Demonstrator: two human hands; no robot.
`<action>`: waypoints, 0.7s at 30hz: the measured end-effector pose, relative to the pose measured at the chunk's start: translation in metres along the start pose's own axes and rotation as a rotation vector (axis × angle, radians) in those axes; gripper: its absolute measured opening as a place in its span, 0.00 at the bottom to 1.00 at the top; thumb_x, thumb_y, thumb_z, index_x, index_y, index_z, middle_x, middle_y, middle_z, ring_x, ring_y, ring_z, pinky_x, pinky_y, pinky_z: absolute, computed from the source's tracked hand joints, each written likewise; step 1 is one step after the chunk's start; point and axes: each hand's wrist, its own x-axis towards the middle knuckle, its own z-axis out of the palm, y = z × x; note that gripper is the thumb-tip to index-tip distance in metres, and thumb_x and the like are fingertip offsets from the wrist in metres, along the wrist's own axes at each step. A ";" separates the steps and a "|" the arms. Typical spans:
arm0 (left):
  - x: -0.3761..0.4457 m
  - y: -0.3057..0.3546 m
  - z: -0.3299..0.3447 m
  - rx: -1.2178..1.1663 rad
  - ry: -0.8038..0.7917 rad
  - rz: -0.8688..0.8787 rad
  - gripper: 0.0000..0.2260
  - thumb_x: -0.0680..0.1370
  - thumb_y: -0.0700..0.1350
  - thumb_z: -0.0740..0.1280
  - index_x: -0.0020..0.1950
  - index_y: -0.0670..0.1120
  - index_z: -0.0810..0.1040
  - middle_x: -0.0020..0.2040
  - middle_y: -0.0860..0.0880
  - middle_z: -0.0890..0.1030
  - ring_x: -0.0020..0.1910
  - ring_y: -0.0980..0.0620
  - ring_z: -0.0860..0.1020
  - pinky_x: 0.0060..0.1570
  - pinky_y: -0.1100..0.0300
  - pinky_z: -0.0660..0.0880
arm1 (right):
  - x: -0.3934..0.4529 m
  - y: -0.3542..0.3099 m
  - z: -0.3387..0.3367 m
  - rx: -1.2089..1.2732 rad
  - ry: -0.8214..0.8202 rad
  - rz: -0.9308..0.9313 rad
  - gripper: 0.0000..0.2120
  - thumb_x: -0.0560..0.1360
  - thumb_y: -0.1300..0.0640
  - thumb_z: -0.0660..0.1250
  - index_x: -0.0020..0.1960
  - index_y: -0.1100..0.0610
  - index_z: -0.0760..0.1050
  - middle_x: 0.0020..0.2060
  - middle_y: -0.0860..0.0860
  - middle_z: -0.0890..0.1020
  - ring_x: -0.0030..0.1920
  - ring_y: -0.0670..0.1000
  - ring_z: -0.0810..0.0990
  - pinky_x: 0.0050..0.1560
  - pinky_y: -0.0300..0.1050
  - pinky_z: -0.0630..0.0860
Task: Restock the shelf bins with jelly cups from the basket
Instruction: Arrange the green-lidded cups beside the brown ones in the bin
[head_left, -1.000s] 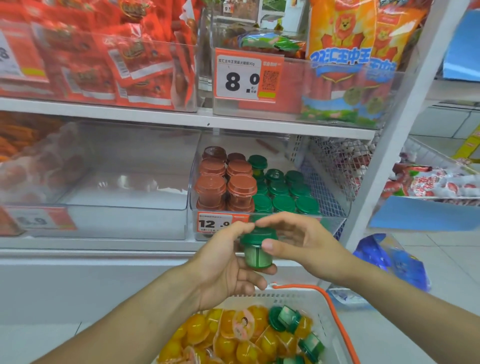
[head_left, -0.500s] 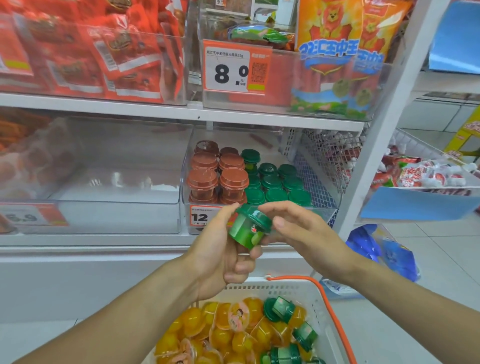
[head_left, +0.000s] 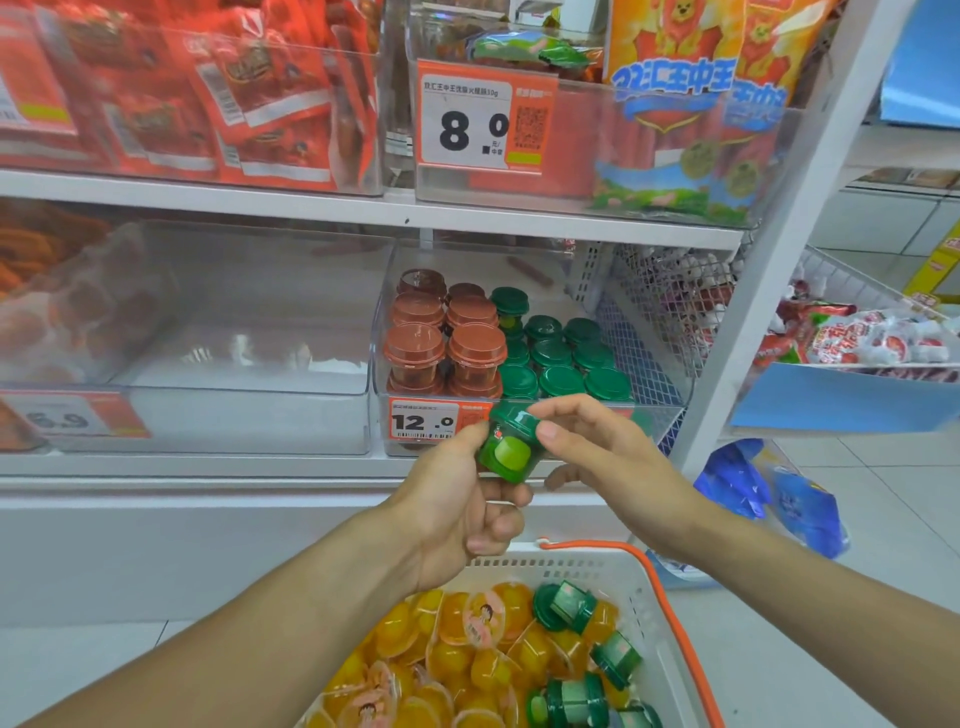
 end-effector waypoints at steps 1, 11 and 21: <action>0.000 0.001 0.000 0.002 0.003 0.003 0.20 0.84 0.58 0.52 0.58 0.45 0.75 0.35 0.44 0.74 0.21 0.51 0.67 0.19 0.68 0.55 | 0.001 -0.001 0.000 -0.010 0.018 -0.019 0.18 0.71 0.49 0.68 0.58 0.57 0.78 0.48 0.52 0.83 0.47 0.46 0.82 0.48 0.47 0.79; 0.003 0.000 -0.009 0.075 0.092 -0.099 0.22 0.84 0.57 0.53 0.57 0.40 0.75 0.33 0.45 0.77 0.23 0.51 0.68 0.19 0.66 0.55 | 0.073 0.002 -0.065 -0.224 0.359 -0.096 0.08 0.79 0.54 0.68 0.57 0.54 0.77 0.51 0.51 0.82 0.50 0.49 0.80 0.44 0.40 0.79; 0.014 -0.004 -0.033 0.036 0.227 -0.128 0.25 0.85 0.57 0.49 0.54 0.38 0.76 0.32 0.43 0.77 0.23 0.50 0.68 0.19 0.66 0.55 | 0.210 0.030 -0.095 -0.502 0.398 0.058 0.15 0.81 0.57 0.66 0.65 0.61 0.73 0.62 0.57 0.77 0.64 0.56 0.75 0.62 0.42 0.69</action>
